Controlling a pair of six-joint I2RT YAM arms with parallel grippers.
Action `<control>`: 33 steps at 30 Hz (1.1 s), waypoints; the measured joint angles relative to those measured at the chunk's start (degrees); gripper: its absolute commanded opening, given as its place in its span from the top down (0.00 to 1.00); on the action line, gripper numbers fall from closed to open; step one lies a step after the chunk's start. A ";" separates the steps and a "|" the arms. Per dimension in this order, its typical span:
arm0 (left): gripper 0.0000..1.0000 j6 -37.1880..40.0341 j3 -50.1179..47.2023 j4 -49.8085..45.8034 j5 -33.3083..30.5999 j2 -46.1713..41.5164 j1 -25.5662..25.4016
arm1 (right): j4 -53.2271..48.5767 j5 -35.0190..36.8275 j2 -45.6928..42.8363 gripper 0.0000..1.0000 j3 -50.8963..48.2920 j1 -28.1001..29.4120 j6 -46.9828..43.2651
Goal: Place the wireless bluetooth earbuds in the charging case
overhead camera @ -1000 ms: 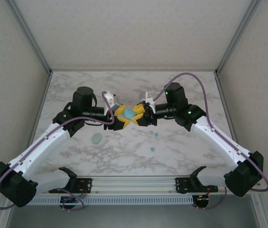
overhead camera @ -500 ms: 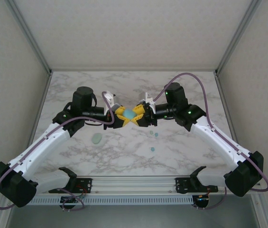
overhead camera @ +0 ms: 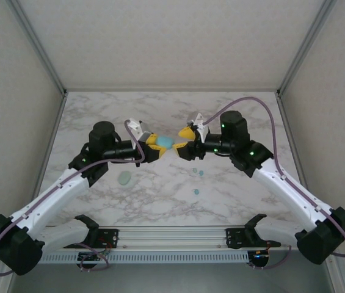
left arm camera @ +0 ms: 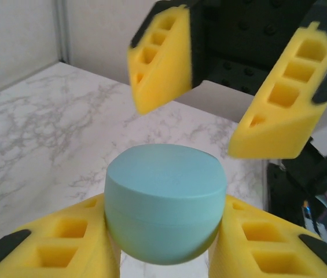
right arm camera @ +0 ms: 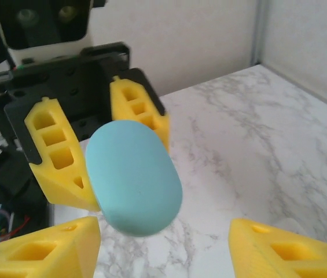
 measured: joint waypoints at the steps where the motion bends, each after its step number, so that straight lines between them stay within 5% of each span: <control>1: 0.83 -0.98 -1.29 2.08 -0.94 -0.70 -0.07 | 0.85 0.50 -0.59 0.36 -0.48 0.00 2.25; 11: 0.83 -7.04 -6.19 14.69 -6.19 -2.75 -1.90 | 3.82 -0.92 1.88 0.34 -0.15 0.35 20.87; 33: 0.83 -8.81 -6.25 19.34 -8.72 -1.66 -2.71 | 1.49 1.16 3.96 0.37 4.20 1.62 22.88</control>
